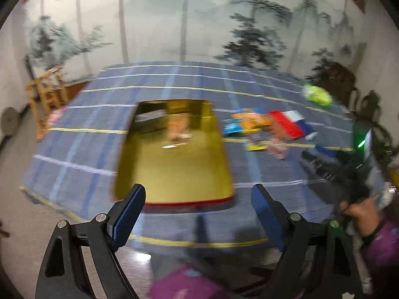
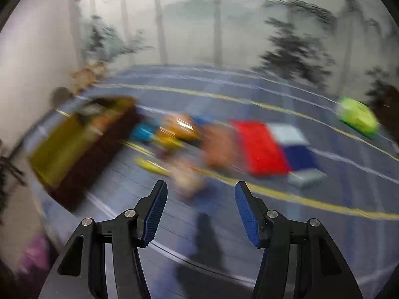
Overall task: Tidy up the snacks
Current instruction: 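Grasp the yellow-wrapped candy with the left gripper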
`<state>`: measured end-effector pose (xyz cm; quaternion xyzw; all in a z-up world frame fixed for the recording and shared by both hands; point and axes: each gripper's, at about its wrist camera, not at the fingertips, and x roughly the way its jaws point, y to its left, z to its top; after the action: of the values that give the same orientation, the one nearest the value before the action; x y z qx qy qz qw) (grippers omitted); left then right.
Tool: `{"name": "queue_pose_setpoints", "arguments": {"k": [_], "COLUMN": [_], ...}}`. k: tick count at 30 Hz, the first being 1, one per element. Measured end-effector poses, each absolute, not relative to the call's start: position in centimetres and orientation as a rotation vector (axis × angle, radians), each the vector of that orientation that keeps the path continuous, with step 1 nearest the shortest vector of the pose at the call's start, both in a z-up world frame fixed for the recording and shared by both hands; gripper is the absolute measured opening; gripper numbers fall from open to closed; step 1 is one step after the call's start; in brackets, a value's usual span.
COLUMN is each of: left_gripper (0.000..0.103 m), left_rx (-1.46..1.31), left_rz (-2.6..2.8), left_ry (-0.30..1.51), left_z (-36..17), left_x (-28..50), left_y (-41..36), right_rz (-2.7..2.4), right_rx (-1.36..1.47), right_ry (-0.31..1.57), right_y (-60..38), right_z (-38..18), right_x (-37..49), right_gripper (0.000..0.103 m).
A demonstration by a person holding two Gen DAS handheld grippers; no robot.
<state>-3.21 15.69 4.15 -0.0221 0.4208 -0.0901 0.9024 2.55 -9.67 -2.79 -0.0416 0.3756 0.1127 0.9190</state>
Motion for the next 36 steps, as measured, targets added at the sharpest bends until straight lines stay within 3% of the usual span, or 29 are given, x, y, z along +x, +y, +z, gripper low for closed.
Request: {"name": "queue_pose_setpoints", "arguments": {"k": [7, 13, 19, 32, 33, 34, 36], "left_gripper": [0.075, 0.069, 0.043, 0.041, 0.036, 0.021, 0.02], "left_rx": [-0.15, -0.147, -0.147, -0.108, -0.095, -0.077, -0.039], "left_rz": [-0.328, -0.332, -0.272, -0.18, -0.172, -0.17, -0.164], "left_ry": [0.986, 1.113, 1.221, 1.26, 1.244, 1.225, 1.222], "left_z": [3.5, 0.1, -3.8, -7.0, -7.2, -7.1, -7.2], "left_x": [3.2, 9.7, 13.7, 16.7, 16.7, 16.6, 16.3], "left_y": [9.7, 5.3, 3.6, 2.1, 2.0, 1.8, 1.3], "right_rz": [0.095, 0.152, 0.208, 0.271, 0.27, 0.269, 0.27], "right_rx": [-0.032, -0.01, 0.039, 0.078, 0.08, 0.08, 0.083], "right_ry": [0.802, 0.777, 0.757, 0.731, 0.731, 0.732, 0.737], "right_y": [-17.4, -17.7, -18.4, -18.8, -18.8, -18.8, -18.8], "right_z": [-5.3, -5.1, -5.0, -4.9, -4.9, -4.9, -5.0], "right_x": [2.1, 1.9, 1.7, 1.3, 1.4, 1.4, 1.4], "right_gripper": [0.058, 0.058, 0.058, 0.06, 0.06, 0.06, 0.061]}}
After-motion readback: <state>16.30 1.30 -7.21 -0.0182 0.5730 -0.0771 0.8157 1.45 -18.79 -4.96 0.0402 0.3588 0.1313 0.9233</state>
